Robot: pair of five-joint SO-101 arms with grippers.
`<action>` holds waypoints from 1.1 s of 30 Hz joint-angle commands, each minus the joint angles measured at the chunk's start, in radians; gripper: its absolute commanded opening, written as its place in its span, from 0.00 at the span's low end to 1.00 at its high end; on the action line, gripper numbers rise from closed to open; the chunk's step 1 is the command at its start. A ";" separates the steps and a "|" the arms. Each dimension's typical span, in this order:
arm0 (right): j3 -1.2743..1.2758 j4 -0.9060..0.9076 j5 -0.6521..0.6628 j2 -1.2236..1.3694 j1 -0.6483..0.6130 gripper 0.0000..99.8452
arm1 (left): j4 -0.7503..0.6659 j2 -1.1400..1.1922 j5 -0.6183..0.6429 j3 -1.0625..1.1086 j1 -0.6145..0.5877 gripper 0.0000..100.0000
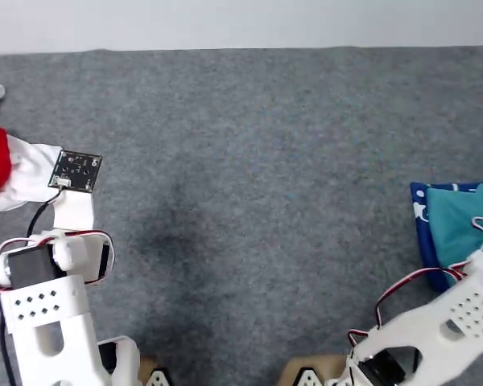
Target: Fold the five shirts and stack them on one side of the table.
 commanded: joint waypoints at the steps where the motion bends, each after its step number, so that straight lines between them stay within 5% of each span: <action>1: -0.011 0.019 0.006 -0.048 0.013 0.16 | -0.011 -0.017 -0.006 -0.002 -0.002 0.00; 6: -0.086 0.111 0.006 -0.087 0.004 0.39 | -0.011 -0.017 -0.006 -0.002 -0.002 0.00; 17: -0.140 0.174 -0.055 -0.120 -0.074 0.39 | -0.011 -0.012 -0.006 -0.001 -0.002 0.00; 20: -0.141 0.168 -0.103 -0.079 -0.087 0.32 | -0.011 -0.012 -0.006 -0.001 -0.002 0.00; 25: -0.141 0.180 -0.109 -0.039 -0.122 0.00 | -0.011 -0.012 -0.006 -0.001 -0.002 0.00; 27: -0.141 0.203 -0.109 -0.033 -0.137 0.05 | -0.011 -0.012 -0.006 -0.001 -0.002 0.00; 33: -0.138 0.200 -0.110 0.001 -0.148 0.01 | -0.011 -0.012 -0.006 -0.001 -0.002 0.00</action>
